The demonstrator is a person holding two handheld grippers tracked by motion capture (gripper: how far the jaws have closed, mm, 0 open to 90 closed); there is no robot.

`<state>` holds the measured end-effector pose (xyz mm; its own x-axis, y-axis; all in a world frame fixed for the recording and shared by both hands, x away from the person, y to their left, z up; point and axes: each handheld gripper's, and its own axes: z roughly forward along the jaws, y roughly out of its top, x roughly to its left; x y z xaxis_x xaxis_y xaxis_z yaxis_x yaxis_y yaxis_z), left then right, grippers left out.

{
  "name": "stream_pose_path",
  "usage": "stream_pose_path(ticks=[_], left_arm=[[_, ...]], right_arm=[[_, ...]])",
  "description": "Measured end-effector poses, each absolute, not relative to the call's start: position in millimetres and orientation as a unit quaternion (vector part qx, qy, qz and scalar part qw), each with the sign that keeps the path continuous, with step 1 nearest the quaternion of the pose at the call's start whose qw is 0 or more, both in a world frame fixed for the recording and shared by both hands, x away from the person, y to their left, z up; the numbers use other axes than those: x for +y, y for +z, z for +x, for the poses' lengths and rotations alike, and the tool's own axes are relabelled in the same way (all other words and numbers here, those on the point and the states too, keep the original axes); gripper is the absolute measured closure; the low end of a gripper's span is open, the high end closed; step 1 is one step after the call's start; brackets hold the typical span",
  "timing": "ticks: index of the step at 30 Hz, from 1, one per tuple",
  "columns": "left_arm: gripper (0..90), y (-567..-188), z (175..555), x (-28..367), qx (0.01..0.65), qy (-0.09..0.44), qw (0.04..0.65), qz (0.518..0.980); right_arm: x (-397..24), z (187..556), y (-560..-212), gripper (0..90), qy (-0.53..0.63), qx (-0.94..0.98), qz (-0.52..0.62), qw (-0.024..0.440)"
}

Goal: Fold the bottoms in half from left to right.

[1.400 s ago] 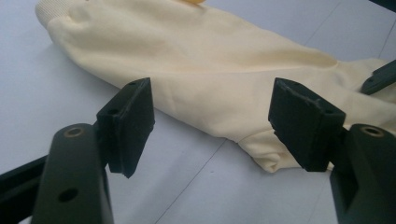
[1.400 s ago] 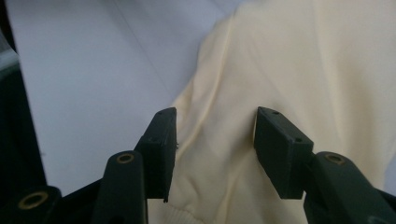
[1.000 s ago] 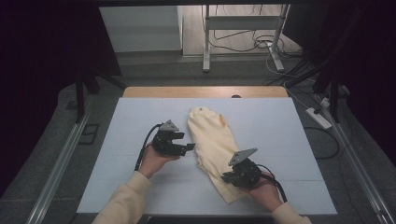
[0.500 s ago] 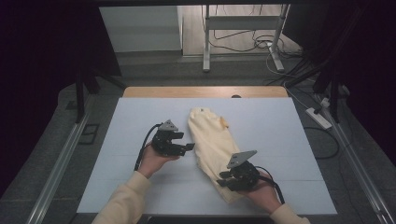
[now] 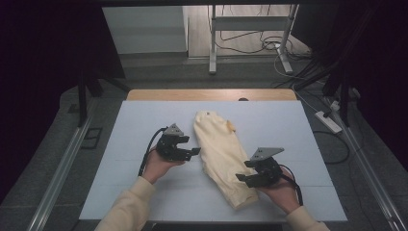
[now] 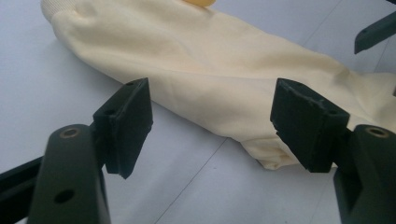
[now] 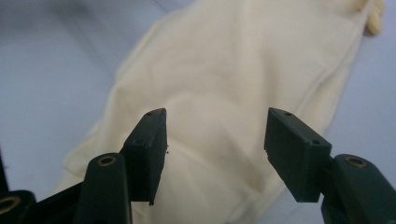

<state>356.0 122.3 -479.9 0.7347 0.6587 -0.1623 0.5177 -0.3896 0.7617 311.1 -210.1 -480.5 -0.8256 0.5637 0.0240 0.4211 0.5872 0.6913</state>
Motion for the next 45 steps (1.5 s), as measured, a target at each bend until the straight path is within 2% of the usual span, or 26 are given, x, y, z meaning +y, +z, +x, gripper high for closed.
stream_pose_path(ticks=[21, 29, 32, 37, 40, 45], left_arm=[[28.8, -479.9, 355.5, 123.0, 0.355, 0.088, 0.422, 0.829], [28.8, -480.6, 355.6, 123.1, 0.356, 0.087, 0.422, 0.829], [28.8, -480.7, 355.4, 122.7, 0.356, 0.086, 0.422, 0.83], [28.8, -481.0, 355.7, 122.8, 0.355, 0.086, 0.421, 0.83], [28.8, -480.7, 355.7, 122.9, 0.356, 0.086, 0.422, 0.829], [28.8, -480.1, 355.6, 122.8, 0.356, 0.086, 0.423, 0.829]], right_arm=[[-218.4, 322.9, -495.3, 36.5, 0.315, 0.889, 0.311, 0.116], [-218.5, 329.0, -507.6, 33.7, 0.282, 0.891, 0.343, 0.091], [-220.9, 330.8, -509.5, 40.5, 0.289, 0.886, 0.357, 0.063], [-219.5, 327.4, -508.0, 62.0, 0.298, 0.89, 0.344, 0.039], [-218.4, 326.4, -507.7, 68.2, 0.299, 0.891, 0.341, 0.032], [-216.8, 324.4, -507.8, 72.8, 0.307, 0.892, 0.332, 0.033]])
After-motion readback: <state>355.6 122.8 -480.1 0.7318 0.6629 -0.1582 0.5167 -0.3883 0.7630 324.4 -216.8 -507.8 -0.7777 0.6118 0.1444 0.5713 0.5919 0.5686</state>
